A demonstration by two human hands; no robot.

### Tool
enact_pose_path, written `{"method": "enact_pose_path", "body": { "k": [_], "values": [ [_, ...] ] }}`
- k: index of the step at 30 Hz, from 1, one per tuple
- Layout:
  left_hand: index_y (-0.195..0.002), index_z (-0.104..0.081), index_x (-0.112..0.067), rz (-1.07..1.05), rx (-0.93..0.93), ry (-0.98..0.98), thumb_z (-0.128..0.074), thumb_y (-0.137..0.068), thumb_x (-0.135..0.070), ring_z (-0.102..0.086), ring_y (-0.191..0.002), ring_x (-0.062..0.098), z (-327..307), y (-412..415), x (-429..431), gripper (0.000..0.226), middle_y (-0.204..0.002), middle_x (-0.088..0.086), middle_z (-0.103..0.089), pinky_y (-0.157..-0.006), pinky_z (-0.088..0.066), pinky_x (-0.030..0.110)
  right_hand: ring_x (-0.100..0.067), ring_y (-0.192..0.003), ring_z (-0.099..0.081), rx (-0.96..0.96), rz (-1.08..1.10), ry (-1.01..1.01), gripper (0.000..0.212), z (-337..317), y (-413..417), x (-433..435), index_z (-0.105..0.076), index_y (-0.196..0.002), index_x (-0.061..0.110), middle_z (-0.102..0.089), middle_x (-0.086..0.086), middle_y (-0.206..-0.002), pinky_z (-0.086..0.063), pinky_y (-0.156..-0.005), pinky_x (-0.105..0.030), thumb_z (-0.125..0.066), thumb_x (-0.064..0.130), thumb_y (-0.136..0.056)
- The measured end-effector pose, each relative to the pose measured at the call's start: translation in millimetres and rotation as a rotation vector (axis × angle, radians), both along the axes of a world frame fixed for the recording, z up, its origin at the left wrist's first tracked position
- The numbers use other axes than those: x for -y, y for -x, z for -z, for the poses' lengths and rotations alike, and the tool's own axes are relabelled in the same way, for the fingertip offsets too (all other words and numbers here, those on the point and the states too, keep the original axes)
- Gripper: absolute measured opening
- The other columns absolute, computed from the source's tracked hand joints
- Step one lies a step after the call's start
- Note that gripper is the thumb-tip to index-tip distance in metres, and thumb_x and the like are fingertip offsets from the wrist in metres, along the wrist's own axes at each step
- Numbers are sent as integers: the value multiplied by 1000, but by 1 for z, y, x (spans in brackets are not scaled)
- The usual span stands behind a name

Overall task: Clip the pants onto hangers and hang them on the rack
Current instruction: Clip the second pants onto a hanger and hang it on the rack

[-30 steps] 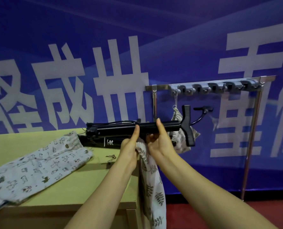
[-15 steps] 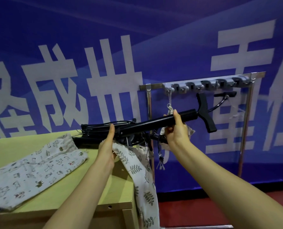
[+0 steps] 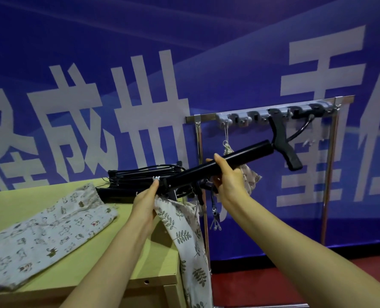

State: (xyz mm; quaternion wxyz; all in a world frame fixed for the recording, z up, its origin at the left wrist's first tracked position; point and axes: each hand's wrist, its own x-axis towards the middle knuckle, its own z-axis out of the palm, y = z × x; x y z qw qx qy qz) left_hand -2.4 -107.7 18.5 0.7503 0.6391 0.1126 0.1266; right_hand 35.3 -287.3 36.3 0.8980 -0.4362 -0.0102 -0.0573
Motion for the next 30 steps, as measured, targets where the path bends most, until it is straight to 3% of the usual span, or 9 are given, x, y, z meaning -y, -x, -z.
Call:
{"method": "enact_pose_path", "body": {
  "k": [4,6,8,12,15,19,24,27,30],
  "values": [
    [-131,-54,-13,25,32,-520,-51,-95,-27,-55,-115,15,-3,10,7,39,-125,-1,-60,-100,-43,32,-16,-79,-66,126,146,179,20,-15,8,8,-61,-101,9,-72,-4,-88,-53,-75,-31,-65,23,-87],
    [-133,-53,-16,44,75,-693,-55,-94,-22,-53,-120,19,-5,12,8,40,-127,1,-57,-102,-44,37,-19,-89,-66,195,177,223,14,-19,14,10,-55,-96,20,-71,-6,-93,-53,-84,-34,-66,22,-87],
    [-136,-50,-18,71,91,-839,-57,-92,-17,-55,-112,22,-8,14,10,44,-114,-2,-53,-95,-47,36,-20,-98,-65,254,206,269,17,-23,21,13,-52,-92,28,-68,-10,-103,-52,-92,-40,-67,24,-85],
    [-140,-45,-21,65,135,-1035,-51,-91,-2,-48,-88,9,-13,23,15,53,-101,-2,-47,-65,-40,6,-23,-103,-64,313,215,277,19,-30,31,18,-54,-93,28,-66,-13,-108,-50,-96,-45,-70,28,-82],
    [-143,-40,-22,61,151,-1044,-48,-90,1,-51,-106,14,-20,34,17,58,-115,-3,-50,-72,-39,8,-23,-104,-65,324,232,247,21,-34,37,22,-54,-96,28,-67,-12,-109,-50,-97,-46,-70,27,-82],
    [-146,-34,-23,100,120,-1004,-47,-89,4,-41,-134,28,-27,54,21,64,-149,-3,-37,-106,-39,42,-21,-104,-65,334,242,245,21,-36,46,27,-53,-94,32,-68,-10,-108,-50,-97,-45,-70,30,-82],
    [-145,-34,-24,98,91,-958,-49,-89,3,-40,-135,27,-30,67,25,64,-151,1,-38,-103,-42,41,-20,-98,-66,390,264,305,18,-37,65,26,-53,-91,26,-68,-11,-103,-51,-90,-31,-69,27,-84],
    [-145,-37,-24,97,65,-903,-49,-88,5,-44,-126,42,-35,73,34,65,-138,14,-52,-96,-43,52,-7,-87,-64,435,271,347,20,-35,77,23,-54,-98,20,-65,2,-92,-51,-76,-14,-68,25,-85],
    [-143,-39,-23,132,67,-821,-50,-85,11,-48,-120,40,-41,80,40,68,-135,18,-53,-90,-49,47,-2,-84,-63,438,227,376,21,-33,83,17,-54,-98,24,-62,11,-86,-51,-72,-15,-69,27,-84]
  ]
}}
